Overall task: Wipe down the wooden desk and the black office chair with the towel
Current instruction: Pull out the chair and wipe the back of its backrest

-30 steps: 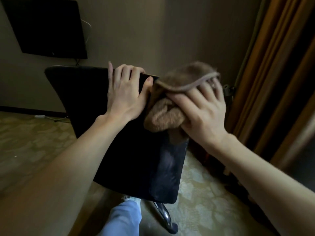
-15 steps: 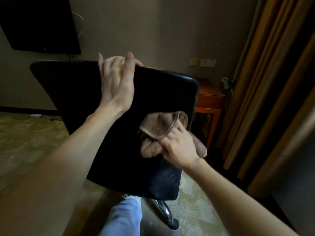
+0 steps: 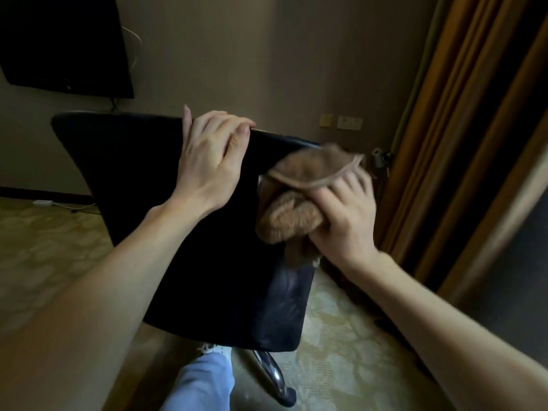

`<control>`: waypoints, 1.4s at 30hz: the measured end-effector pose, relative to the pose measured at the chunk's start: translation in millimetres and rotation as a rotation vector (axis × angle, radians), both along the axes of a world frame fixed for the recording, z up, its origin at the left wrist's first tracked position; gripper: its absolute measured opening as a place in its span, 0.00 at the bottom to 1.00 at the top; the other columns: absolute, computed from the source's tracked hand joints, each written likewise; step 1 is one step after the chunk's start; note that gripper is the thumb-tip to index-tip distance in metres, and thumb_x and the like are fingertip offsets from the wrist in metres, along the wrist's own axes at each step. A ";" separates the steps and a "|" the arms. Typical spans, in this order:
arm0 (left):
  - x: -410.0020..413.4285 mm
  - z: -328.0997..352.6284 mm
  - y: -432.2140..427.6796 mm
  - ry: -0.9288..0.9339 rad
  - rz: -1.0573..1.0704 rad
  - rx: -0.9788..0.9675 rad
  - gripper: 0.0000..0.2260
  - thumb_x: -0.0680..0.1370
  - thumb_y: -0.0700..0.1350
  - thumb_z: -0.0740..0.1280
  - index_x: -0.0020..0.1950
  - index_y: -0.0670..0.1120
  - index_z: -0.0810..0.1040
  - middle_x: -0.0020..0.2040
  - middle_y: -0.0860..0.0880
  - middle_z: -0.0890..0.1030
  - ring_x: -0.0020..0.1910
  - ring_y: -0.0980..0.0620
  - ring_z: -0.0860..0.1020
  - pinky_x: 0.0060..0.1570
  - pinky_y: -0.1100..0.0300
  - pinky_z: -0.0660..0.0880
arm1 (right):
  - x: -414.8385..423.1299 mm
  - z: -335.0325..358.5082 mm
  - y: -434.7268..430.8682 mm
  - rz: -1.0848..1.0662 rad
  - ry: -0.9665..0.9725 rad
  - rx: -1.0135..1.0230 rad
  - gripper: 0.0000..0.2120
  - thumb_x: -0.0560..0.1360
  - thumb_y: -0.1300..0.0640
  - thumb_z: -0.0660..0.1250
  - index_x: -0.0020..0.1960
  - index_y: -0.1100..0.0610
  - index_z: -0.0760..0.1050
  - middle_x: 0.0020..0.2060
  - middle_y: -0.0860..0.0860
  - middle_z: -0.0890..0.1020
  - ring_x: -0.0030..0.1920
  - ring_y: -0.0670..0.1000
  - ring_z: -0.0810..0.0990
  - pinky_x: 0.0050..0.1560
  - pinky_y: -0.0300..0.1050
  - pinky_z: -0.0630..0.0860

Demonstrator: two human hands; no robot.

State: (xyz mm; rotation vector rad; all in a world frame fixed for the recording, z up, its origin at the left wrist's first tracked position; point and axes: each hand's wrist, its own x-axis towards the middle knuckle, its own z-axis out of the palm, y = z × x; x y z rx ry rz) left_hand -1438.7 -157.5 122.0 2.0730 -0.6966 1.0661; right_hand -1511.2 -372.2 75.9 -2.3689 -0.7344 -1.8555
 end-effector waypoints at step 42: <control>56.1 -45.5 11.7 -0.397 0.236 -0.104 0.30 0.77 0.60 0.61 0.70 0.39 0.73 0.71 0.38 0.71 0.76 0.36 0.65 0.77 0.34 0.49 | 49.4 -85.4 -16.8 -0.005 0.181 0.053 0.22 0.67 0.66 0.75 0.62 0.62 0.82 0.55 0.65 0.83 0.57 0.66 0.81 0.59 0.58 0.76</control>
